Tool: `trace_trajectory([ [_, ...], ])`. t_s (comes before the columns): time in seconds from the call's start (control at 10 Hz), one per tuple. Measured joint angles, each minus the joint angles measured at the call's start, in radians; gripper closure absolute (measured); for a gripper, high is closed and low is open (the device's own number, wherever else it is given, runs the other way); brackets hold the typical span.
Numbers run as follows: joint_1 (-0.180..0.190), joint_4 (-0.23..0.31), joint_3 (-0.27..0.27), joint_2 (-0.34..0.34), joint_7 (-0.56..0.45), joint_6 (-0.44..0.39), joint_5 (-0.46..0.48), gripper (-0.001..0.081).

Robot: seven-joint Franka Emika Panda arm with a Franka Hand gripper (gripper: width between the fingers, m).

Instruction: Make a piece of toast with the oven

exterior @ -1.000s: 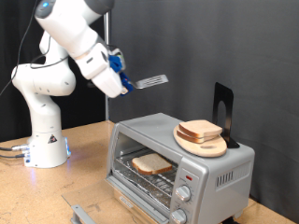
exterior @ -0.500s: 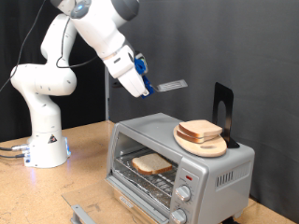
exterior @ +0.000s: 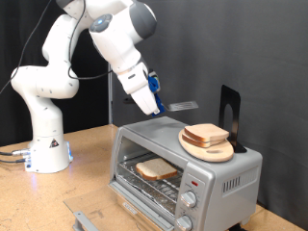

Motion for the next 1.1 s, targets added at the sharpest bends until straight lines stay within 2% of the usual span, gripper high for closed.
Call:
trace_trajectory([
  [0.5,-0.002,-0.035,0.035,0.002,-0.017,0.041,0.024,0.0537],
  [1.1,-0.02,-0.037,0.089,0.013,-0.017,0.08,0.058,0.0537],
])
